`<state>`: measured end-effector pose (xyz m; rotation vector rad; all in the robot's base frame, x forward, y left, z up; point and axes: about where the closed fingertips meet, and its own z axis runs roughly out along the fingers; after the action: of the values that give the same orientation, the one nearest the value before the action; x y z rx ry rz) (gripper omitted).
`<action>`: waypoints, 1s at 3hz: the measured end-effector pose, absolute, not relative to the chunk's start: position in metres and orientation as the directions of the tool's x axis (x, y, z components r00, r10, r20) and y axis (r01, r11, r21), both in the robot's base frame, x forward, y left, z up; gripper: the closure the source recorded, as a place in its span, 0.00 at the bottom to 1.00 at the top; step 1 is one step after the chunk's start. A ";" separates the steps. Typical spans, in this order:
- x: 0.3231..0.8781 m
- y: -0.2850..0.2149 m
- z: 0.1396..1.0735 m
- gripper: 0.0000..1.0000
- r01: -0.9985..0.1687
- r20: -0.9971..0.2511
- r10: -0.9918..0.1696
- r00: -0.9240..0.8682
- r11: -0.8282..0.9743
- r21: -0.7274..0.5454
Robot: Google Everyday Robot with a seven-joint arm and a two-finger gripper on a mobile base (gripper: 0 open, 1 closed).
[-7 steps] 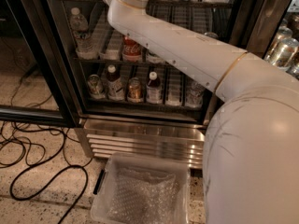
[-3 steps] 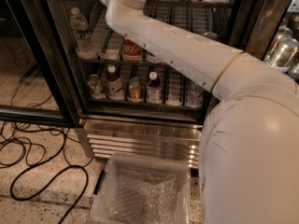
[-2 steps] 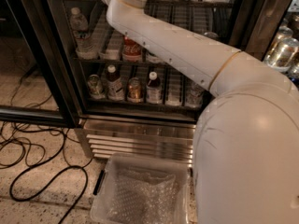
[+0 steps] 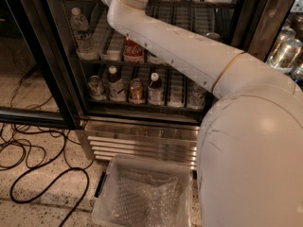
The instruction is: Pick coke can from top shelf of fridge
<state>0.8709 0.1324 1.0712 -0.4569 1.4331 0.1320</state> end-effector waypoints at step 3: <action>0.874 0.134 1.070 0.20 -0.356 -0.973 -0.180 0.147 0.908 -0.222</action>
Offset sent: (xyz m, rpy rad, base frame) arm 0.0696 -0.0227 0.0378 0.0545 -0.0185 -0.0512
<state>0.8738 0.1342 1.0702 -0.4542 1.4327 0.1329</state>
